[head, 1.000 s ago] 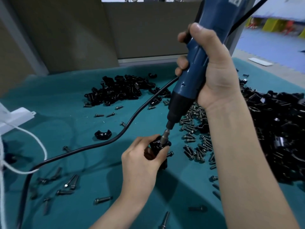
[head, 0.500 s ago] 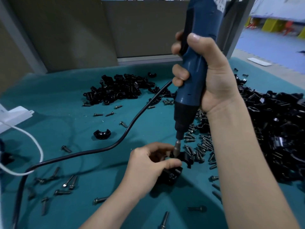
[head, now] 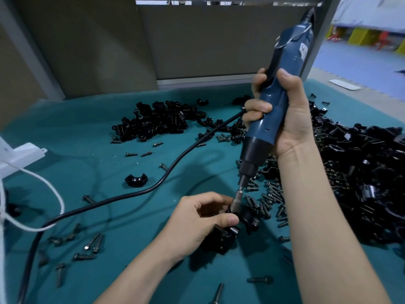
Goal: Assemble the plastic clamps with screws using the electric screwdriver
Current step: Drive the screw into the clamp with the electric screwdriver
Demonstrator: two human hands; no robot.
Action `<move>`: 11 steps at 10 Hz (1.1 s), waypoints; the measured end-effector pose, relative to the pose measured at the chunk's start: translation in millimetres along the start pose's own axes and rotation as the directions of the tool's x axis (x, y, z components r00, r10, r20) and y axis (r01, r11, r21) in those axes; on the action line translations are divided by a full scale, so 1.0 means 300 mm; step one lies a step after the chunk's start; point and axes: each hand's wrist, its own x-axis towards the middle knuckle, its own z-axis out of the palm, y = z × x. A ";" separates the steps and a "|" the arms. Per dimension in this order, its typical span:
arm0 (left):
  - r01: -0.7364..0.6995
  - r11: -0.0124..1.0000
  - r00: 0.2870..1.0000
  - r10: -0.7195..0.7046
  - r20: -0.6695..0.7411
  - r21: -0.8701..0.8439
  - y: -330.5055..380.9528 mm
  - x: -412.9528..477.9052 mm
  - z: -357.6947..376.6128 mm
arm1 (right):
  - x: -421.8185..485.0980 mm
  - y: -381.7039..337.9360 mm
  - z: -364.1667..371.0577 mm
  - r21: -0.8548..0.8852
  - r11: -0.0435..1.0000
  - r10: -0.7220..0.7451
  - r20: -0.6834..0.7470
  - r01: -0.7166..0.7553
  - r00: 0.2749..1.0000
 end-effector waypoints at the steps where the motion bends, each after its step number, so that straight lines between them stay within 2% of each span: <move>1: 0.083 0.987 0.994 -0.073 0.077 -0.138 0.009 -0.007 0.002 | -0.002 -0.011 -0.009 0.079 0.996 -0.030 0.028 0.028 0.999; 2: 0.200 0.897 0.977 -0.155 0.145 -0.393 0.012 -0.008 0.014 | -0.004 -0.018 -0.014 0.092 0.994 -0.065 0.022 0.063 0.998; 3: 0.261 0.807 0.964 -0.192 0.183 -0.529 0.015 -0.009 0.014 | -0.004 -0.021 -0.015 0.079 0.993 -0.092 0.015 0.090 0.996; 4: 0.332 0.733 0.942 -0.228 0.246 -0.593 0.019 -0.009 0.006 | -0.002 -0.018 -0.014 0.078 0.993 -0.093 0.020 0.091 0.995; 5: 0.428 0.675 0.900 -0.258 0.351 -0.601 0.028 -0.008 0.005 | 0.000 -0.016 -0.011 0.066 0.993 -0.099 0.024 0.097 0.995; 7: 0.514 0.678 0.843 -0.285 0.457 -0.526 0.015 -0.004 -0.008 | 0.001 -0.010 -0.004 0.058 0.994 -0.098 0.026 0.096 0.995; 8: 0.533 0.692 0.829 -0.313 0.463 -0.487 0.011 -0.003 -0.025 | 0.002 -0.008 0.001 0.058 0.994 -0.097 0.031 0.095 0.995; 10: 0.527 0.666 0.838 -0.305 0.452 -0.528 0.009 -0.001 -0.018 | -0.003 -0.016 0.003 0.096 0.992 -0.091 0.049 0.087 0.995; 11: 0.568 0.599 0.817 -0.328 0.474 -0.565 0.009 0.006 -0.014 | -0.004 -0.019 0.002 0.075 0.993 -0.097 0.028 0.095 0.995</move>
